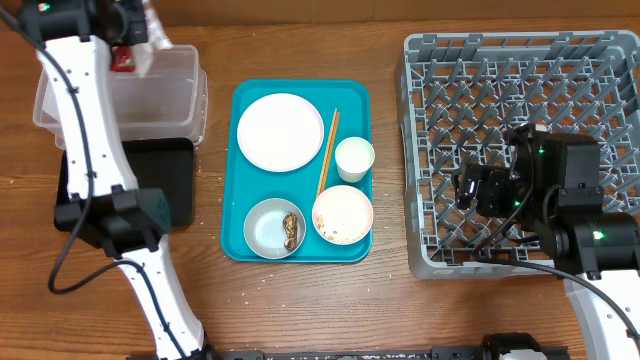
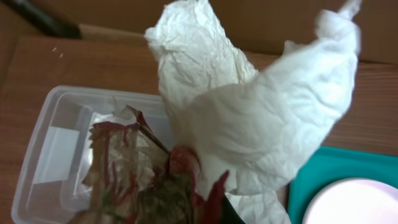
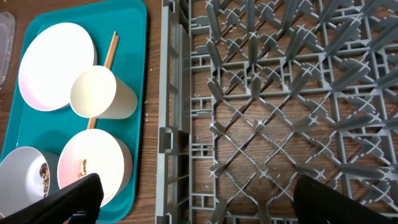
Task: Sort waste into correct bins and load items into the dishwasher
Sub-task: 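Drop the wrapper and napkin into the clear plastic bin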
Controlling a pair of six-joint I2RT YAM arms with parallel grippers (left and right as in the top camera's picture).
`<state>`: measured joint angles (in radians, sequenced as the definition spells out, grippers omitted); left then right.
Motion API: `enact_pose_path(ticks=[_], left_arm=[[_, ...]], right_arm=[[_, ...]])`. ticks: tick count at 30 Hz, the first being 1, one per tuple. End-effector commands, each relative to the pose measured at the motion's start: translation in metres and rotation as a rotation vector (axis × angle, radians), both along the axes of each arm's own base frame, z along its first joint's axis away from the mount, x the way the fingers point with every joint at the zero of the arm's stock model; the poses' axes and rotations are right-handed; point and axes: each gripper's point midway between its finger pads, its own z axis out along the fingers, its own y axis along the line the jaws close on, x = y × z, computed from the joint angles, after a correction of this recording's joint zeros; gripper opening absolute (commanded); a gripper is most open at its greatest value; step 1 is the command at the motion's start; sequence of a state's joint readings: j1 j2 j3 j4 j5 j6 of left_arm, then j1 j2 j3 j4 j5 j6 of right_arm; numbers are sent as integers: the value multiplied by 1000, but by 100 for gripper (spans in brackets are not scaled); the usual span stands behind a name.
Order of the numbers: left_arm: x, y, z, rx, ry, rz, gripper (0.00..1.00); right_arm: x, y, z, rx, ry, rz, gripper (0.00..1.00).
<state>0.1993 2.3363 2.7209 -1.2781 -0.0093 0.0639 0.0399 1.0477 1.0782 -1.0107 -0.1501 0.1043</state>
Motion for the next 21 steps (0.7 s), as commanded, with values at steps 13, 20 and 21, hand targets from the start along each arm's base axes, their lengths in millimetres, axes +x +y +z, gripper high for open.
enact_pose_path(ticks=[13, 20, 21], left_arm=[[36, 14, -62, -265, -25, -17, 100], [3, -27, 20, -323, -95, -123, 100], [-5, -39, 27, -336, -86, -160, 100]], right_arm=[[4, 0, 11, 2, -34, 0, 100], [4, 0, 11, 2, -35, 0, 100], [4, 0, 11, 2, -35, 0, 100]])
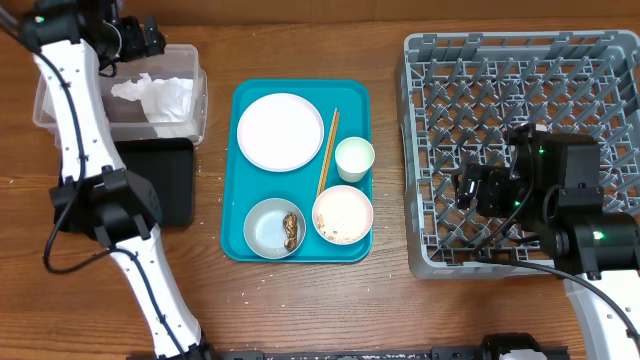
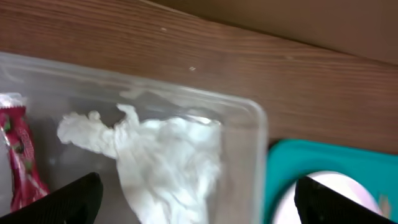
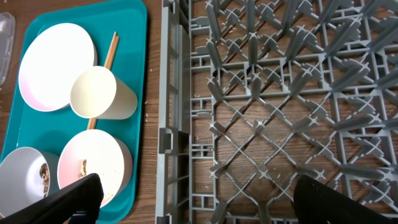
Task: Sort waste into correct bins and load items into the dishwasher
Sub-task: 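Drop the wrapper and napkin into the clear plastic bin, then grasp the white paper cup on the tray with the left gripper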
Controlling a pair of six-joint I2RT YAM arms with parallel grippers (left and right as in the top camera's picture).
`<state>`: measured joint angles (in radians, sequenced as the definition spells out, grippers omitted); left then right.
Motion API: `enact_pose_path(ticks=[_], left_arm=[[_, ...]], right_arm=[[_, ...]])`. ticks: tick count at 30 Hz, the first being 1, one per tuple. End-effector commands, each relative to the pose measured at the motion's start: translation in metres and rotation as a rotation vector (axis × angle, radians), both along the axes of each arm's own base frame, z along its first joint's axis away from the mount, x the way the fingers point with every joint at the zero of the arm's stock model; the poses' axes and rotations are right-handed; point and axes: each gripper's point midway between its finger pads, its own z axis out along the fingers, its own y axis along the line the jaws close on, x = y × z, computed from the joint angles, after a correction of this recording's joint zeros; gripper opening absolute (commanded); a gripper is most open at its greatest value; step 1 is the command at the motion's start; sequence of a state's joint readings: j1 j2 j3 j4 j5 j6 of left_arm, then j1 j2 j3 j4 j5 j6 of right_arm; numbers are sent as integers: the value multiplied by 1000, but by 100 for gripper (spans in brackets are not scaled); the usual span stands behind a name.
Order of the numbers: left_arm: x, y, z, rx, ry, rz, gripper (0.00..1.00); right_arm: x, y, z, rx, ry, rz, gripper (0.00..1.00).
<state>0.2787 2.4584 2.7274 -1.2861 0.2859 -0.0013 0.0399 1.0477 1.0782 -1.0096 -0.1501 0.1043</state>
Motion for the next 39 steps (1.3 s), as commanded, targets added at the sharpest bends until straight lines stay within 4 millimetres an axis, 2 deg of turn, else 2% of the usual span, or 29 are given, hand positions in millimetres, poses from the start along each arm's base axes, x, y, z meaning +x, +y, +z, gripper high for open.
enact_pose_path(ticks=[1, 4, 8, 11, 13, 18, 21, 25, 32, 35, 39], left_arm=[[-24, -50, 91, -59, -155, -136, 100], [-44, -100, 87, -136, -102, -301, 99], [-72, -173, 65, -190, 27, -501, 90], [-88, -222, 50, -148, 108, -592, 84], [-99, -251, 35, -61, 167, -631, 84], [-124, -304, -3, 64, 286, -728, 84], [-135, -318, -32, 133, 364, -736, 84], [-147, -327, -67, 175, 448, -732, 79], [-151, -344, -112, 162, 476, -726, 70], [-155, -350, -128, 160, 484, -740, 65], [-156, -357, -139, 157, 478, -749, 48]], right_arm=[[4, 0, 11, 3, -33, 1, 100], [4, 0, 11, 3, -33, 1, 100], [4, 0, 11, 3, -33, 1, 100], [4, 0, 11, 3, -33, 1, 100], [4, 0, 11, 3, -34, 1, 100], [4, 0, 11, 2, -33, 0, 100], [4, 0, 11, 2, -33, 0, 100], [4, 0, 10, 1, -32, 0, 100], [1, 0, 9, 1, -21, 1, 100], [0, 0, 7, 1, -13, 0, 100], [-1, 0, 7, 1, -10, 0, 100]])
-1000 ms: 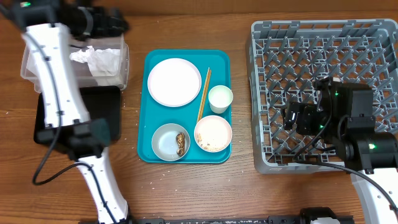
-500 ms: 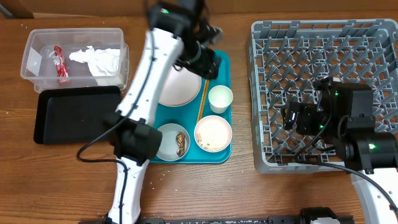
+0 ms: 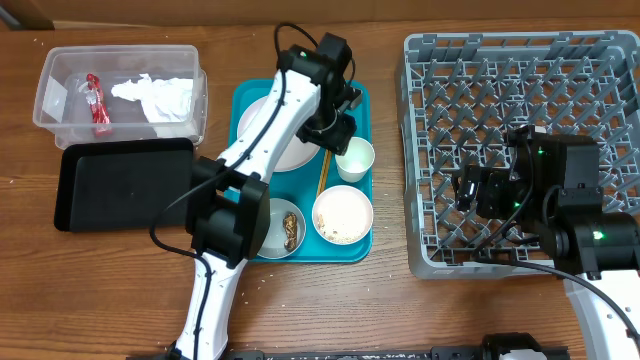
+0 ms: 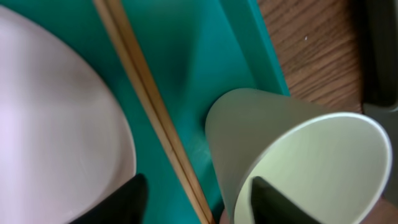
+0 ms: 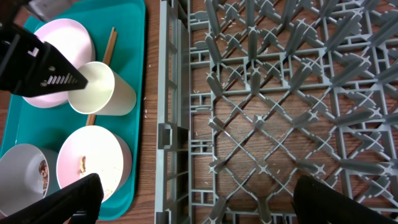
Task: Sort waste into correct bins and load items into the dishwasher
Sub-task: 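Grasp the white paper cup on the tray with the left gripper, then hand the paper cup from the left gripper to the right gripper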
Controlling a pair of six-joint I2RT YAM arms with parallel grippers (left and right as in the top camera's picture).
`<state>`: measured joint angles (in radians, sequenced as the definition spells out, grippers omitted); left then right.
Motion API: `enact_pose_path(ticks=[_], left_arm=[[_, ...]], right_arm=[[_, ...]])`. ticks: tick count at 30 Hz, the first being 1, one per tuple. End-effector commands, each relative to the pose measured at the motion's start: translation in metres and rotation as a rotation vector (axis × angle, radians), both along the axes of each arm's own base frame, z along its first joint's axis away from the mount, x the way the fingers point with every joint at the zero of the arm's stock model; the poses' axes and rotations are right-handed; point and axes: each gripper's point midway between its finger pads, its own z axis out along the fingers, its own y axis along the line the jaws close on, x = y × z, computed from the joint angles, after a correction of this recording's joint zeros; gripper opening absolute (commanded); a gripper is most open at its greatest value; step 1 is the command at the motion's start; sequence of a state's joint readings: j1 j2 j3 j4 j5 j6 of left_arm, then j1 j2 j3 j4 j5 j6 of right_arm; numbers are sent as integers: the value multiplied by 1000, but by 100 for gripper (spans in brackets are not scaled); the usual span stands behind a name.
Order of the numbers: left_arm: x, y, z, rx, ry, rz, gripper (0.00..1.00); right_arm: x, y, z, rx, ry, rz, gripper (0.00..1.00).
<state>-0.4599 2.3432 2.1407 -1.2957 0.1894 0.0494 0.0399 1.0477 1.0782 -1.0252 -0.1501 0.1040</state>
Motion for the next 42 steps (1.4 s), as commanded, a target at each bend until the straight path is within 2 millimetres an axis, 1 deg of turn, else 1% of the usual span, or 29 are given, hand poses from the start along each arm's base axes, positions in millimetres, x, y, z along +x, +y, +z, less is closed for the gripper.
enact_pose_path(ticks=[1, 3, 5, 6, 7, 10, 12, 15, 17, 19, 20, 22, 24, 27, 31, 35, 42], left_arm=[[-5, -9, -10, 1, 9, -8, 44], [-7, -13, -11, -11, 12, -14, 37], [-7, -15, -12, -13, 12, -17, 19], [-7, -15, -12, -14, 11, -17, 7], [-7, -15, -12, -14, 10, -17, 4], [-4, -9, -6, -22, 13, -2, 4], [-1, -1, 6, -37, 22, 21, 4], [6, 16, 37, -70, 34, 70, 4], [7, 20, 61, -143, 48, 75, 4], [3, 15, 86, -275, 75, 50, 4], [-1, 10, 101, -361, 97, 31, 4], [-10, 4, 120, -491, 138, -2, 4], [-18, 1, 133, -586, 179, -24, 4], [-18, -4, 145, -699, 210, -10, 4], [-21, -20, 178, -925, 232, -47, 4], [-25, -30, 202, -1068, 270, -53, 4], [-30, -41, 232, -1235, 341, -43, 4]], right_arm=[[2, 0, 9, 1, -26, 0, 100], [2, 0, 9, 1, -26, 0, 100], [2, 0, 9, 2, -25, 0, 100], [2, 0, 9, 2, -25, 0, 100], [2, 0, 9, 2, -25, 0, 100], [2, 3, 10, 17, -26, 8, 100], [3, 9, 12, 47, -32, 29, 100], [5, 27, 21, 135, -64, 97, 100], [9, 37, 30, 223, -80, 88, 100], [15, 44, 40, 313, -89, 47, 100], [16, 49, 45, 355, -97, 52, 100], [18, 58, 54, 399, -120, 91, 100], [18, 65, 61, 436, -141, 134, 100], [16, 78, 74, 488, -178, 225, 100], [10, 95, 92, 537, -242, 378, 100], [12, 100, 97, 556, -264, 414, 100], [17, 108, 109, 577, -327, 498, 100]])
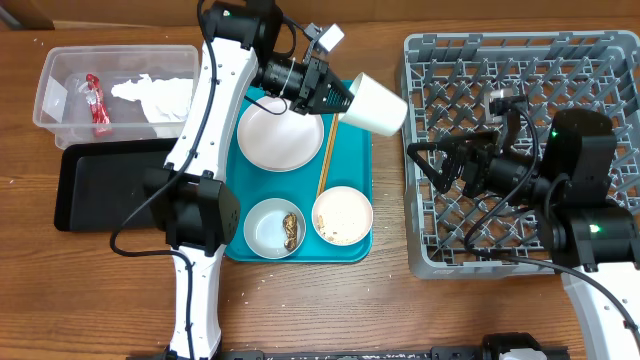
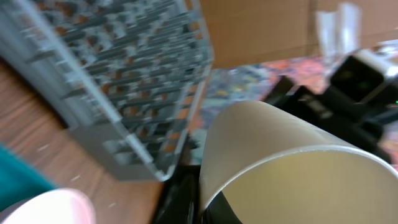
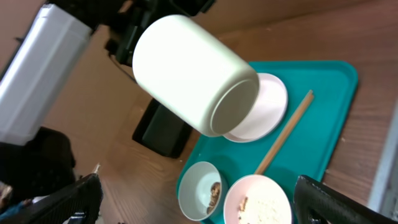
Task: Sort waste into correct bins and load items into the dishwasher
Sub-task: 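Hand the paper cup from the left gripper to the right gripper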
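Observation:
My left gripper (image 1: 335,97) is shut on a white paper cup (image 1: 373,103), held on its side in the air above the right edge of the teal tray (image 1: 352,88), its base toward the grey dish rack (image 1: 560,60). In the right wrist view the cup (image 3: 193,74) hangs over the tray. My right gripper (image 1: 428,170) stands open over the rack's left part, facing the cup with a gap between them. On the tray lie a white plate (image 1: 278,135), wooden chopsticks (image 1: 328,152), a grey bowl (image 1: 272,228) with scraps and a pink bowl (image 1: 342,214) with crumbs.
A clear bin (image 1: 60,70) at the back left holds a white tissue (image 1: 152,94) and a red wrapper (image 1: 96,102). A black bin (image 1: 110,185) lies in front of it. The rack's upright pegs fill the right side of the table.
The cup stood on the tray with my left gripper open around it. Now it is gripped, off the tray and tilted toward the rack. My right gripper has turned from facing down to facing the cup.
My left gripper held a tissue and a red wrapper over the clear bin. Then both lay in the bin and the gripper was open. Then it was at the cup on the tray. Now it holds the cup up beside the rack, with the right gripper facing it.

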Controlling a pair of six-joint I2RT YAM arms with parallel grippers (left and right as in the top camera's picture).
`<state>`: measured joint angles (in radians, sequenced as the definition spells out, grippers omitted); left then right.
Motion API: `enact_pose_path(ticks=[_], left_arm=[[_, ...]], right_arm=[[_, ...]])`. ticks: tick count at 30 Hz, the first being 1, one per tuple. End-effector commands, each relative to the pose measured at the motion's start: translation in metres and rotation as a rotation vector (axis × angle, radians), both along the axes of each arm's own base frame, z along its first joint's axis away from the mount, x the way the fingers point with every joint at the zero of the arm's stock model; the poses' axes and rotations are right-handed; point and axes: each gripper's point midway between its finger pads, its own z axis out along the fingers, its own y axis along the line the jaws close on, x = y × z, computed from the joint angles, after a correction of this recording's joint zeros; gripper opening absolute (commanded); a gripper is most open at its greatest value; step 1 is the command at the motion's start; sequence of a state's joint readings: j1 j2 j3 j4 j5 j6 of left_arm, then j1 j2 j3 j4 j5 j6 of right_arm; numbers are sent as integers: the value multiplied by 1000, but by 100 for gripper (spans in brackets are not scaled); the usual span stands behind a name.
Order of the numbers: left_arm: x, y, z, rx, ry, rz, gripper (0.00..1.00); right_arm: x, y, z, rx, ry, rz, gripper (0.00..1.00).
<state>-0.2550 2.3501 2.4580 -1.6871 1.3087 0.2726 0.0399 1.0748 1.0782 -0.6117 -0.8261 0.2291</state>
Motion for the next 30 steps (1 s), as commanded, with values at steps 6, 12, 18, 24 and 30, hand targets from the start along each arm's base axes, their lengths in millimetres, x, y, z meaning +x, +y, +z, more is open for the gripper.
enact_pose_path(ticks=[6, 12, 18, 24, 30], left_arm=[[-13, -19, 44, -217, 107, -27, 4], [-23, -31, 49, -230, 157, -55, 4], [-27, -35, 48, -222, 160, -67, 4], [-27, -35, 46, -211, 157, -66, 4], [-27, -35, 46, -211, 156, -66, 4]], right_arm=[[10, 13, 24, 51, -132, 115, 100], [27, 21, 32, 82, -228, 184, 99], [39, 25, 28, 105, -255, 235, 93], [39, 28, 38, 118, -323, 276, 89], [33, 28, 45, 137, -355, 322, 81]])
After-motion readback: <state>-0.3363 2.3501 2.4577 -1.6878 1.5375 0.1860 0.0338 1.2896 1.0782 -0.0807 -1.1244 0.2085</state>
